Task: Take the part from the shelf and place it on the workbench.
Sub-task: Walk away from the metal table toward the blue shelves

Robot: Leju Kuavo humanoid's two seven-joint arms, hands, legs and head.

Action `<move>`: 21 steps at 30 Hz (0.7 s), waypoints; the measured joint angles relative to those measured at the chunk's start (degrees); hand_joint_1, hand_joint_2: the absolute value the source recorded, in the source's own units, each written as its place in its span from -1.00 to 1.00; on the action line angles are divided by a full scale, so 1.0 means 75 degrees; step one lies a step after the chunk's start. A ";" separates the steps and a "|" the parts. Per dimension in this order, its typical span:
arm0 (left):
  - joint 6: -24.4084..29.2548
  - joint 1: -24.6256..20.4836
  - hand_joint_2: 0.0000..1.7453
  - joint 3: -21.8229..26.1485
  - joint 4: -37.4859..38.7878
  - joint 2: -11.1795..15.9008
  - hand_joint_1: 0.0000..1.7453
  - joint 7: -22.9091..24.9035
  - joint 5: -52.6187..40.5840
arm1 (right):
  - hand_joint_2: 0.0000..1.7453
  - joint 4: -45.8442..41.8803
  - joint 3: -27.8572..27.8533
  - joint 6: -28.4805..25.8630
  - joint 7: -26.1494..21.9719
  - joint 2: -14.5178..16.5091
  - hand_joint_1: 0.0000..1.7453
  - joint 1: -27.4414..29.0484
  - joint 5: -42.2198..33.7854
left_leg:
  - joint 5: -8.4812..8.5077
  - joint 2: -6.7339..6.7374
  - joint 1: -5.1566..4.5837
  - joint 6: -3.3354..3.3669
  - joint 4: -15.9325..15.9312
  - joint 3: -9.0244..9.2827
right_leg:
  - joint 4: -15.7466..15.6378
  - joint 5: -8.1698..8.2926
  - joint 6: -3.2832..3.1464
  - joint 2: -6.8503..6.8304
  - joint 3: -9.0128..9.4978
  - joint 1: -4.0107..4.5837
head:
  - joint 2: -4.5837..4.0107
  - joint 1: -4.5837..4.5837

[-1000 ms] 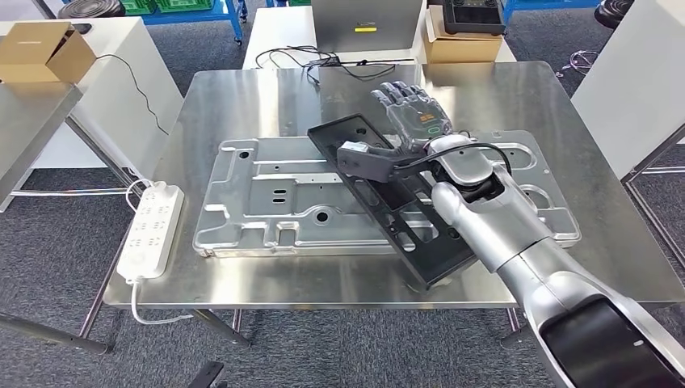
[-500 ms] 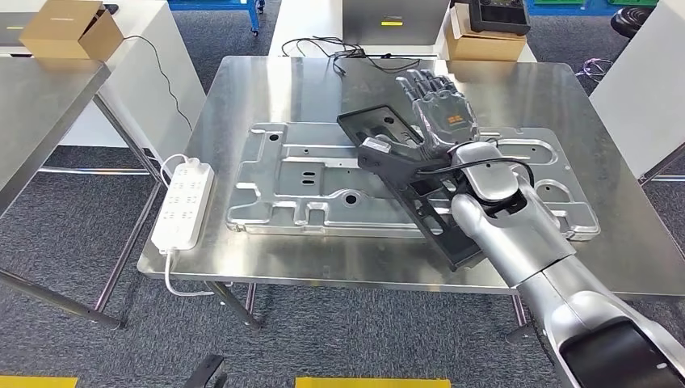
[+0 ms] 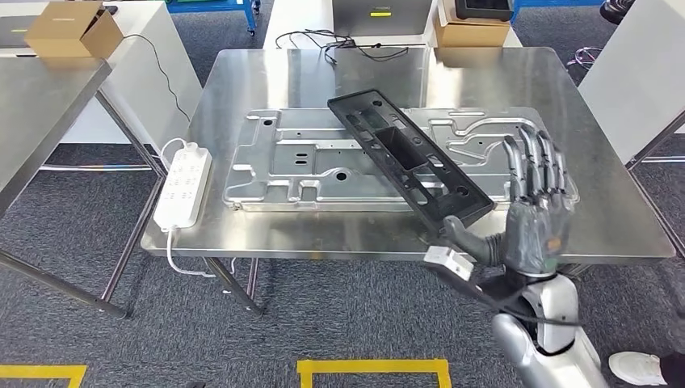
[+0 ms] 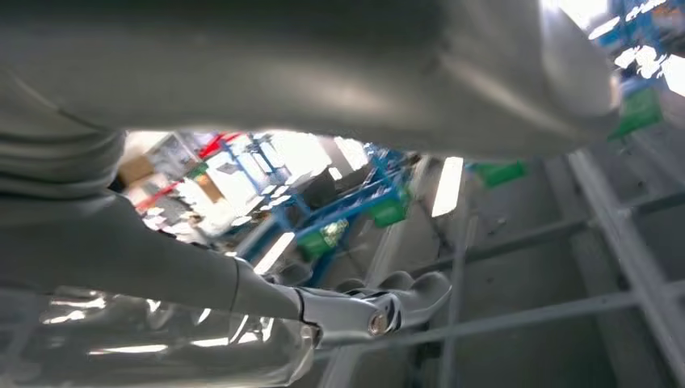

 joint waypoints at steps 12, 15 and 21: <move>0.0122 0.0024 -1.00 0.0315 -0.0002 -0.0061 -1.00 -0.0055 0.0151 | -1.00 -0.2595 -0.2465 -0.0218 -0.3696 0.0918 -1.00 0.3689 -0.1640 | 0.0726 0.0036 -0.0116 0.0306 -0.1150 -0.0305 | 0.2260 -0.1372 0.0321 0.0108 -0.0461 -0.0013 | 0.0000 0.0227; 0.0125 0.0020 -1.00 0.0383 -0.0005 -0.0057 -1.00 -0.0070 0.0152 | -1.00 -0.2758 -0.2772 -0.0218 -0.3859 0.1149 -1.00 0.4140 -0.1953 | 0.0995 0.0077 -0.0113 0.0227 -0.1047 -0.0722 | 0.1439 -0.0791 0.0346 0.0115 0.0535 -0.0042 | 0.0000 0.0256; 0.0133 0.0039 -1.00 0.0427 -0.0024 -0.0014 -1.00 -0.0117 0.0162 | -1.00 -0.2842 -0.3050 -0.0216 -0.3781 0.1330 -1.00 0.4592 -0.2270 | 0.1231 0.0066 -0.0128 0.0089 -0.0854 -0.1086 | -0.0320 -0.1082 0.0118 0.0124 0.1469 -0.0041 | -0.0001 0.0168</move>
